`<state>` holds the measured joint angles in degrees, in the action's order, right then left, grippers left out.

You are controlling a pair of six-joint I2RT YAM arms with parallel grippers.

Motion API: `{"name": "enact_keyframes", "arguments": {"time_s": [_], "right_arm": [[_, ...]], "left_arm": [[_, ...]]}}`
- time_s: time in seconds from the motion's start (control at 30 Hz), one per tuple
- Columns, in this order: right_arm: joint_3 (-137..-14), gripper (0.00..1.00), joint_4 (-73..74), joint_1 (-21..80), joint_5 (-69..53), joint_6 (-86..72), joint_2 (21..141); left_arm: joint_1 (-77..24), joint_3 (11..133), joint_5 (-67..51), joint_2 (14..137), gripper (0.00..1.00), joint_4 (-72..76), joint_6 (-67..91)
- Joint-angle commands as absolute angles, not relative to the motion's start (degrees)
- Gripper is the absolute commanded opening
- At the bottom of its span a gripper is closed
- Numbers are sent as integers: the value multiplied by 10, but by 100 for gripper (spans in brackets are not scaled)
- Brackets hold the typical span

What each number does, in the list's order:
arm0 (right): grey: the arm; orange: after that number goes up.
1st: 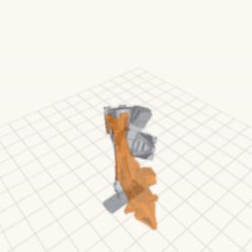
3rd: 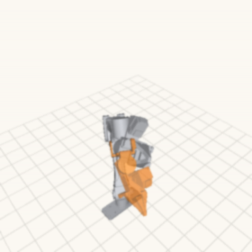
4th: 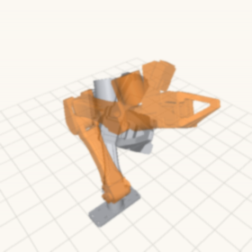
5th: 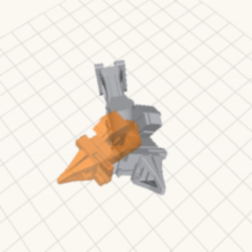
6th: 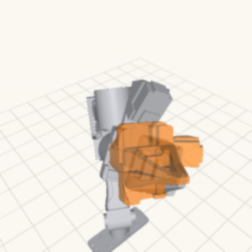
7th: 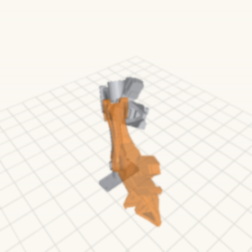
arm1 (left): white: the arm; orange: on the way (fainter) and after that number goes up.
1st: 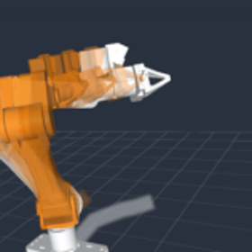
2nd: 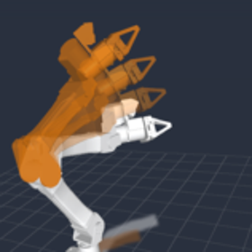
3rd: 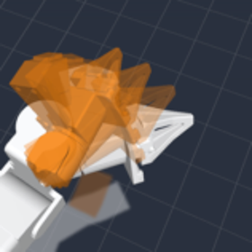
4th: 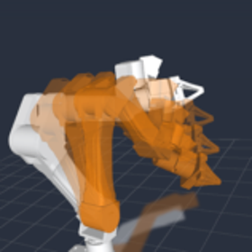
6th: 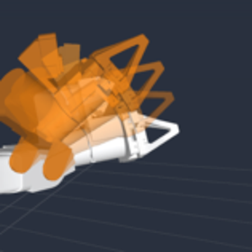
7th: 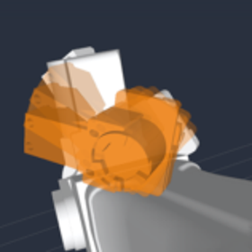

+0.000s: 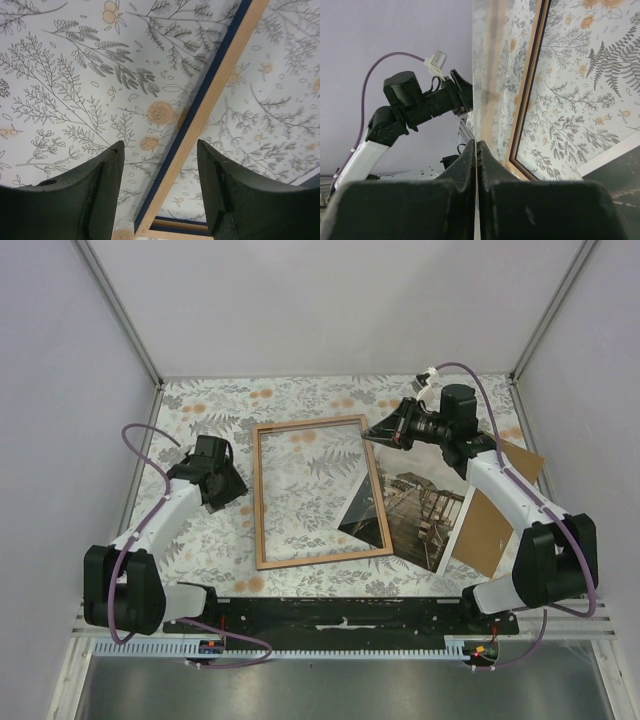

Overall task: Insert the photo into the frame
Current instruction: Place the glass panel at the frame body.

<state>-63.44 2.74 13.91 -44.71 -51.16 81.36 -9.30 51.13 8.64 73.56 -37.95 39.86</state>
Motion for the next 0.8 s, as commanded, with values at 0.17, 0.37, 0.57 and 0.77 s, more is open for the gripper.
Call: {"name": "enact_keyframes", "arguments": {"time_s": [0.17,0.37,0.57,0.77], "right_arm": [[-599,0,-173,139,-523,-572,882],[-573,0,-282,141,-544,-624,929],[-560,0,-315,156,-546,-627,960],[-543,0,-369,163,-548,-646,990]], "left_arm": [[-78,465,64,735,66,-338,342],[-75,461,51,747,66,-337,336],[-74,458,46,751,65,-335,335],[-73,457,40,756,66,-333,335]]}}
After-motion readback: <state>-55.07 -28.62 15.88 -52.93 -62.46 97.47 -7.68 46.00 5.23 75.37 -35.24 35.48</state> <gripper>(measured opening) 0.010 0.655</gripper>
